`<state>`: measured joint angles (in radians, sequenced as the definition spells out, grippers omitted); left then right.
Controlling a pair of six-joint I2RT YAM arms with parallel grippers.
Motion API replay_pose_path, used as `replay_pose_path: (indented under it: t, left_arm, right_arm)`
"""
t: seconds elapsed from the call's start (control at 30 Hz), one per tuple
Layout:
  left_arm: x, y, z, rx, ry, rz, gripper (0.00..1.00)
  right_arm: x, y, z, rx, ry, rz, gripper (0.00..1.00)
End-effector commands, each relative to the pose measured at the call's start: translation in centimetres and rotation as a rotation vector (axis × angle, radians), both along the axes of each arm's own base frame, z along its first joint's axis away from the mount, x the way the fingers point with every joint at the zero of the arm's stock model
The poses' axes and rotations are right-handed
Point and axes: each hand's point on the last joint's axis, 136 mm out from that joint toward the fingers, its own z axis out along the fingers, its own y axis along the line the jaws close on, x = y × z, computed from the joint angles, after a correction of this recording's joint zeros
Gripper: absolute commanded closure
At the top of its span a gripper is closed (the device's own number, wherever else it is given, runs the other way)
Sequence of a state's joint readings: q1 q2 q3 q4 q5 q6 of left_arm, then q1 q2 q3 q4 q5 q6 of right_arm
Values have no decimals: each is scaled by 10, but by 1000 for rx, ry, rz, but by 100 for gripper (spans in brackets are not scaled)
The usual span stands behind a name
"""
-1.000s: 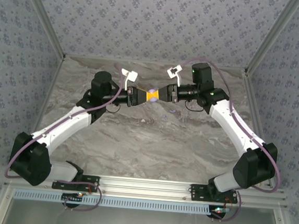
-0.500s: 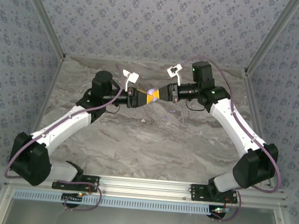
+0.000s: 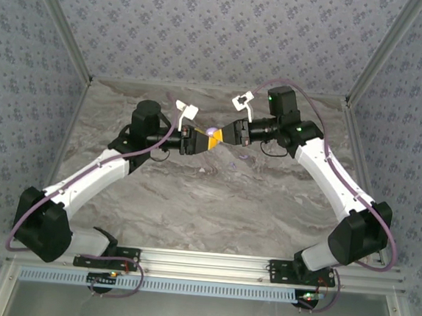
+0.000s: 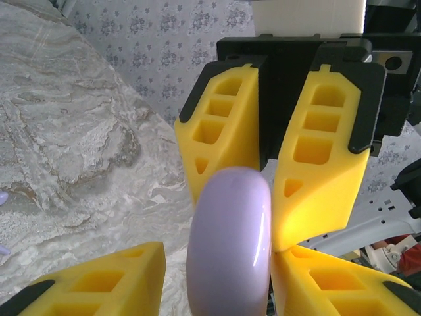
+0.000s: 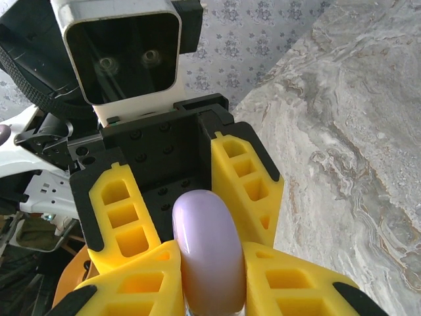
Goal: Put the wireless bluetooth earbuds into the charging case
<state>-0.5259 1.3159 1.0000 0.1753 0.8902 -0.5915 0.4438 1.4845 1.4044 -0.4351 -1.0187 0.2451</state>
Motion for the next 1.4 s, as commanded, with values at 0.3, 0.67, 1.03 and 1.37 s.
replay_pose_path:
  t: [0.3,0.67,1.03,1.37]
  left_arm:
    - [-9,-1,28,-38,-86,-23,67]
    - [-3,-1,22,26,-126,6,90]
    - [-16,-2,17,92,-521,-68,92]
    - [-31,-9,13,114,-687,-153,92]
  right_arm:
    - [-14,4,8,8,-16,57,74]
    - [-5,-8,0,-97,-70,-60,52]
    - [-17,-25,4,-194,-156,-108,44]
    - [-23,-21,2,-231,-192,-92,42]
